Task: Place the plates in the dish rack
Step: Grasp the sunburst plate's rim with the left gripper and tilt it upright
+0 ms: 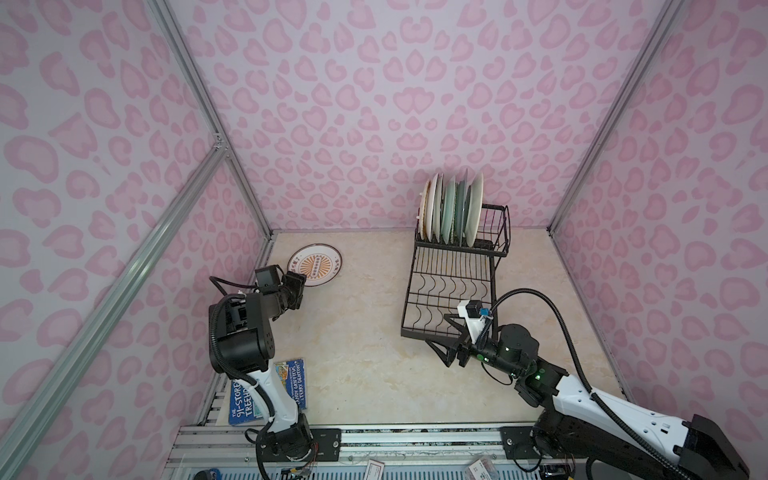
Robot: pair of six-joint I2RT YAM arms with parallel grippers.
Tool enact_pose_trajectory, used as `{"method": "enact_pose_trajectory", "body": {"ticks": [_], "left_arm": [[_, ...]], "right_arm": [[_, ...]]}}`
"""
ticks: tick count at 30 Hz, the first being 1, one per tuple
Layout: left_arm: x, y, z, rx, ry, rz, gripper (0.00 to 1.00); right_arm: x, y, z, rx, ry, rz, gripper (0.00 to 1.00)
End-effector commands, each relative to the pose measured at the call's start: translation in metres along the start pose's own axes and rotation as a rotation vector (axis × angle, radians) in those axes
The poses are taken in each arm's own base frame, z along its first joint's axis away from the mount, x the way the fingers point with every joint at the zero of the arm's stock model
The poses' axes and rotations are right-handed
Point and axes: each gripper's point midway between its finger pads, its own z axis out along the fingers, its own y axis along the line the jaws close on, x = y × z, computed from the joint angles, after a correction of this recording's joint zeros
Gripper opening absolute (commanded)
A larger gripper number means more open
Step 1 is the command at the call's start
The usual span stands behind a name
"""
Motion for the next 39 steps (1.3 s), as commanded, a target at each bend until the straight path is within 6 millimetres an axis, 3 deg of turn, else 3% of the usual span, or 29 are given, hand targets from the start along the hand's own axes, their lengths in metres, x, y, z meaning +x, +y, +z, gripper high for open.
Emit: {"method": "enact_pose_trajectory", "body": {"ticks": [1,18,23,28,32,34,39], "left_arm": [[0.001,0.009,0.009,-0.033,0.017,-0.003,0.74],[-0.001,0.035,0.038,-0.111,0.042,-0.065,0.57],[-0.003,0.033,0.049,-0.09,0.054,-0.082,0.39],[-0.007,0.001,0.049,0.044,0.059,-0.053,0.06],[-0.006,-0.038,0.021,0.179,0.054,-0.041,0.04],[-0.004,-0.059,-0.004,0.219,0.049,-0.016,0.04],[0.006,-0.088,-0.075,0.249,-0.007,0.038,0.04]], "right_arm": [[-0.005,0.004,0.002,-0.015,-0.018,-0.022,0.98],[-0.005,0.002,0.001,0.005,-0.021,-0.037,0.98],[-0.003,0.0,0.0,0.016,-0.019,-0.041,0.98],[-0.004,0.0,-0.001,0.016,-0.024,-0.042,0.98],[-0.003,-0.004,-0.002,0.034,-0.04,-0.048,0.98],[-0.003,-0.007,-0.004,0.05,-0.049,-0.053,0.98],[-0.003,-0.011,-0.006,0.072,-0.067,-0.066,0.98]]}}
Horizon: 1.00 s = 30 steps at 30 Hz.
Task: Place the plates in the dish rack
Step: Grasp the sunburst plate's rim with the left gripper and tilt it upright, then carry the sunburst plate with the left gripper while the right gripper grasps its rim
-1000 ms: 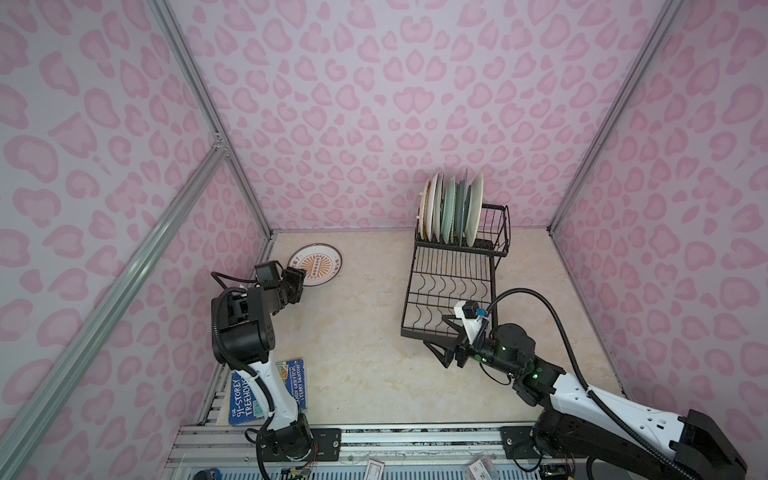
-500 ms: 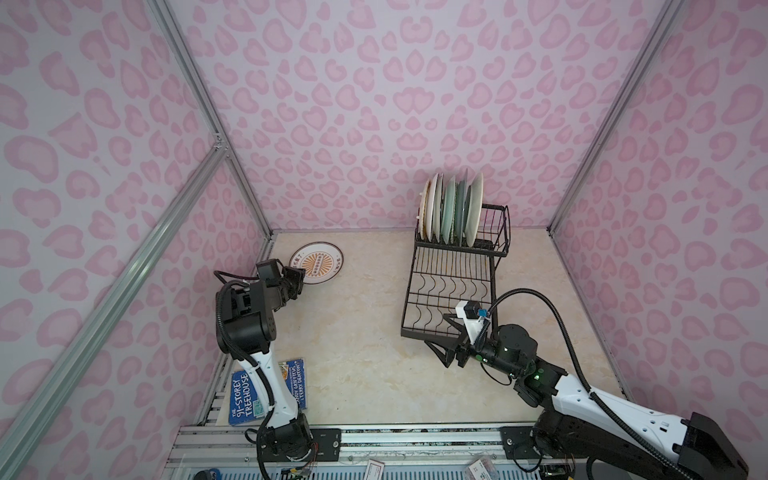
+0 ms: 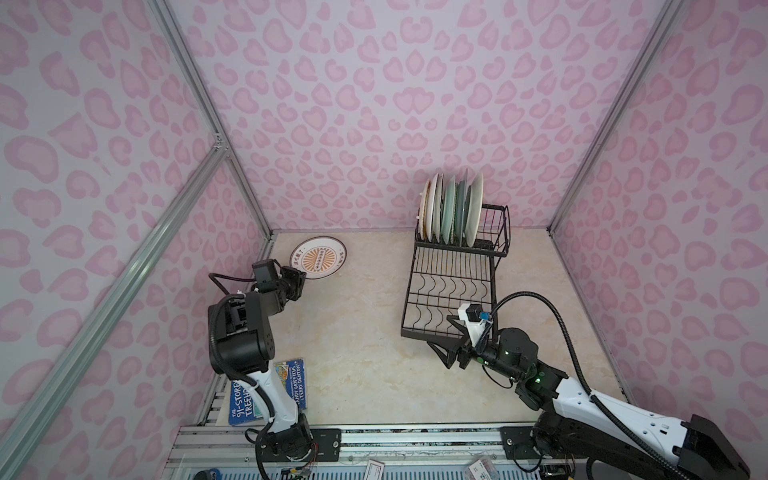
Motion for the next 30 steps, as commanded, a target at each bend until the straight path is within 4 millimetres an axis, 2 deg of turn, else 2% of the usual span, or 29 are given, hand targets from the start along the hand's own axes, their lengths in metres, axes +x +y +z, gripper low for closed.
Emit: {"method": "enact_pose_trajectory", "body": {"ticks": [1,8,11,14,19,23,27,30], "left_arm": [[0.009,-0.038,-0.044,0.057,-0.026,0.068,0.04],[0.055,-0.035,-0.134,-0.082,-0.054,0.216,0.04],[0.076,-0.024,-0.165,-0.131,-0.051,0.226,0.04],[0.099,-0.018,-0.189,-0.159,-0.042,0.231,0.04],[0.133,-0.009,-0.212,-0.226,-0.009,0.239,0.03],[0.157,-0.004,-0.218,-0.277,0.039,0.256,0.03],[0.168,-0.002,-0.229,-0.367,0.015,0.309,0.03],[0.181,-0.002,-0.227,-0.418,0.032,0.337,0.03]], "right_arm": [[-0.013,-0.001,-0.001,0.013,-0.062,-0.033,0.98],[-0.043,0.002,-0.007,0.099,-0.1,-0.138,0.98],[-0.044,0.001,-0.008,0.129,-0.099,-0.192,0.98],[-0.042,0.011,-0.008,0.104,-0.123,-0.284,0.98],[-0.028,0.032,0.0,0.071,-0.071,-0.524,0.98],[-0.019,0.037,0.008,0.074,-0.029,-0.659,0.98],[-0.012,0.046,0.019,0.031,0.006,-0.761,0.98],[-0.009,0.051,0.031,0.015,0.026,-0.83,0.98]]}}
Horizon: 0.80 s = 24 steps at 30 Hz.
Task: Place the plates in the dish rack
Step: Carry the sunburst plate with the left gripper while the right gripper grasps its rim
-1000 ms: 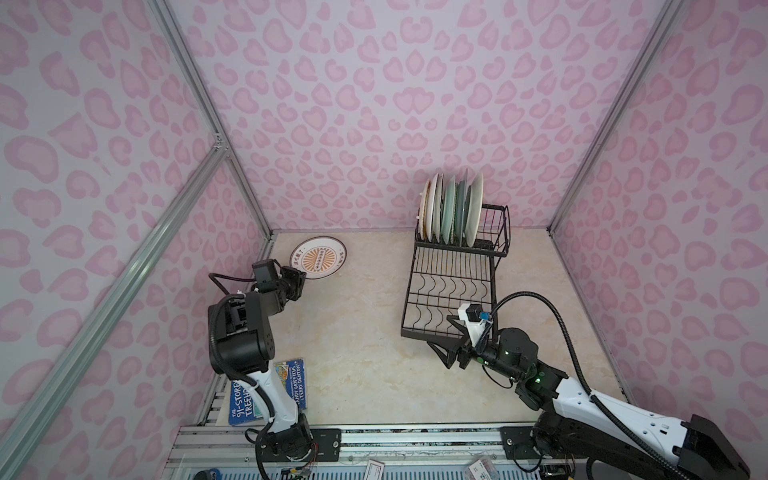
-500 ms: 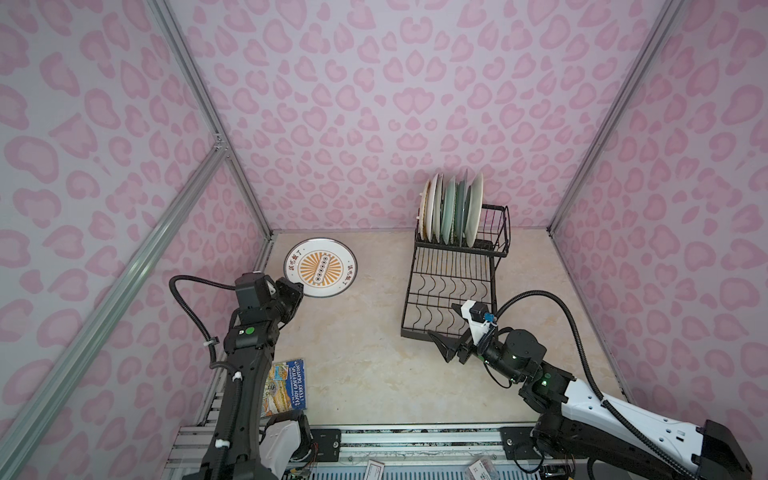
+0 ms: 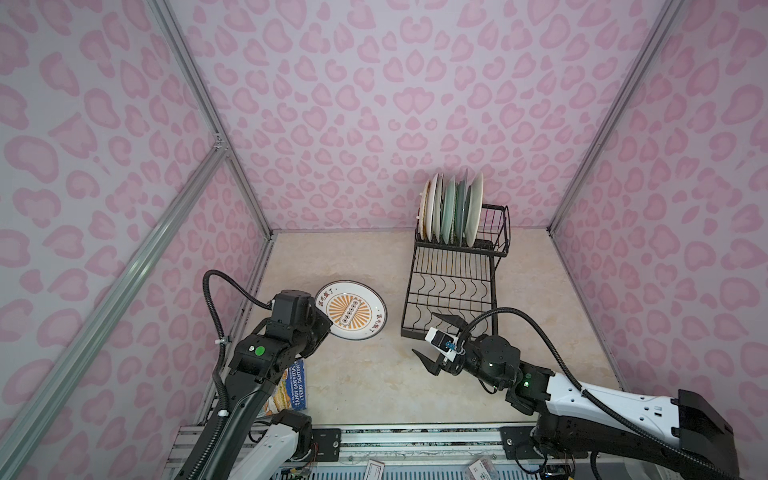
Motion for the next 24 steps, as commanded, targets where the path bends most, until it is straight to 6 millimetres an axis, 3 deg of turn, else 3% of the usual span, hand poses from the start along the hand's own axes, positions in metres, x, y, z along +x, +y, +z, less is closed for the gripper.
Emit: {"method": "enact_pose_trajectory", "body": {"ticks": [1,10,18,24], "left_arm": [[-0.002,0.008,0.0,-0.103,-0.057,-0.022,0.03],[0.027,-0.027,0.014,-0.156,-0.033,0.056,0.04],[0.031,-0.059,0.011,-0.127,-0.032,0.06,0.04],[0.037,-0.071,0.006,-0.111,-0.028,0.074,0.04]], "right_arm": [[-0.004,0.004,0.011,-0.013,0.0,-0.13,0.98],[-0.002,0.026,0.046,-0.079,0.048,-0.271,0.91],[0.005,0.037,0.066,-0.119,0.065,-0.298,0.85],[0.002,0.031,0.078,-0.082,0.072,-0.301,0.75]]}}
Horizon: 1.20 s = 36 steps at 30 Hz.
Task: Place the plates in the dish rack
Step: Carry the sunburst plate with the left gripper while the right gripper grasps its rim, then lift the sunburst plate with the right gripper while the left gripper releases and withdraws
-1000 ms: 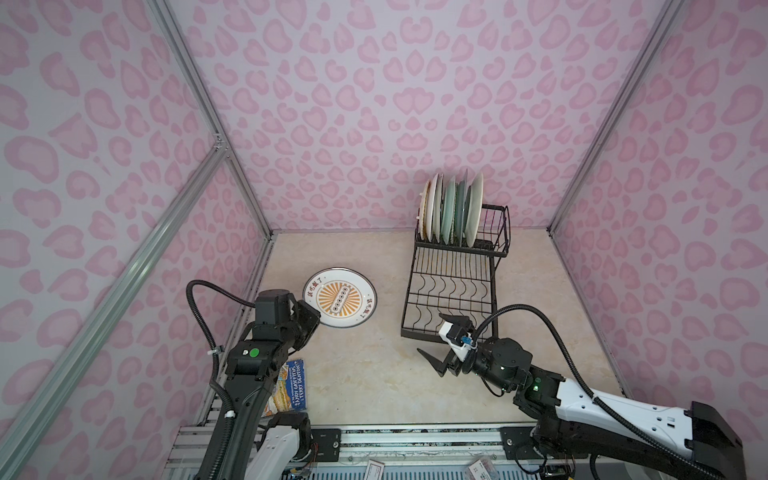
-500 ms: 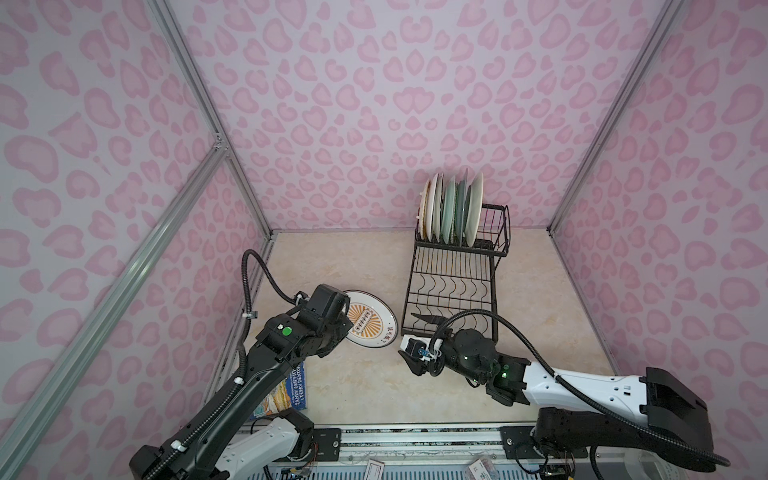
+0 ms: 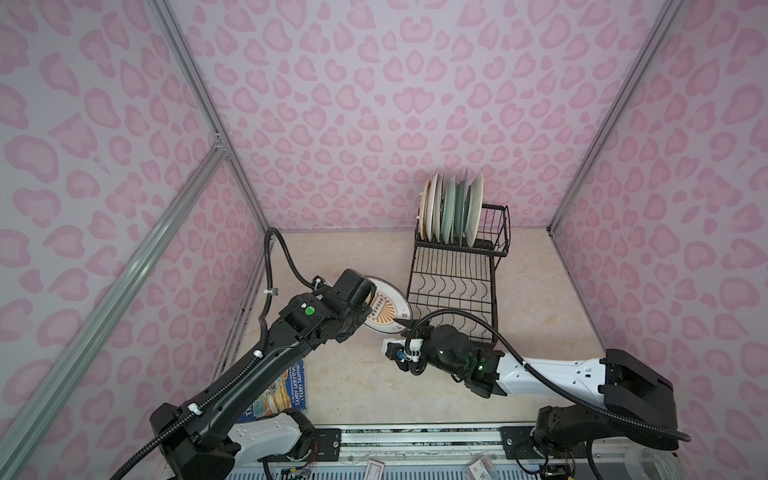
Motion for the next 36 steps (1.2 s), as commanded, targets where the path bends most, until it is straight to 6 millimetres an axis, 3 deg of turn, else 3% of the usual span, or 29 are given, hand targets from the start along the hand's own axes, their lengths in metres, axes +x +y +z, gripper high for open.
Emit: {"method": "enact_pose_trajectory", "body": {"ticks": [1,18,22,26,28,29,32,36], "left_arm": [[-0.006,-0.002,-0.005,-0.002,-0.034,-0.015,0.04],[-0.004,0.005,-0.008,0.002,-0.031,-0.022,0.04],[-0.006,0.008,-0.009,0.004,-0.039,-0.028,0.04],[-0.006,0.009,-0.011,0.017,-0.039,-0.029,0.03],[-0.004,0.002,-0.012,0.06,-0.028,-0.023,0.04],[-0.002,-0.003,-0.012,0.097,-0.017,-0.012,0.07],[0.001,-0.012,-0.015,0.17,0.0,0.003,0.34],[-0.001,-0.021,-0.028,0.263,-0.002,0.031,0.62]], "right_arm": [[-0.005,-0.01,0.004,0.046,-0.012,-0.004,0.73],[-0.012,-0.023,0.014,0.08,-0.001,0.015,0.34],[-0.018,-0.023,0.016,0.072,-0.009,0.034,0.21],[-0.021,-0.02,0.014,0.059,-0.007,0.034,0.0],[-0.02,-0.019,0.012,0.065,-0.003,0.037,0.0],[-0.02,-0.02,0.011,0.072,-0.003,0.041,0.0],[-0.02,-0.025,0.006,0.095,-0.004,0.068,0.0],[-0.018,-0.034,0.0,0.14,0.001,0.102,0.0]]}}
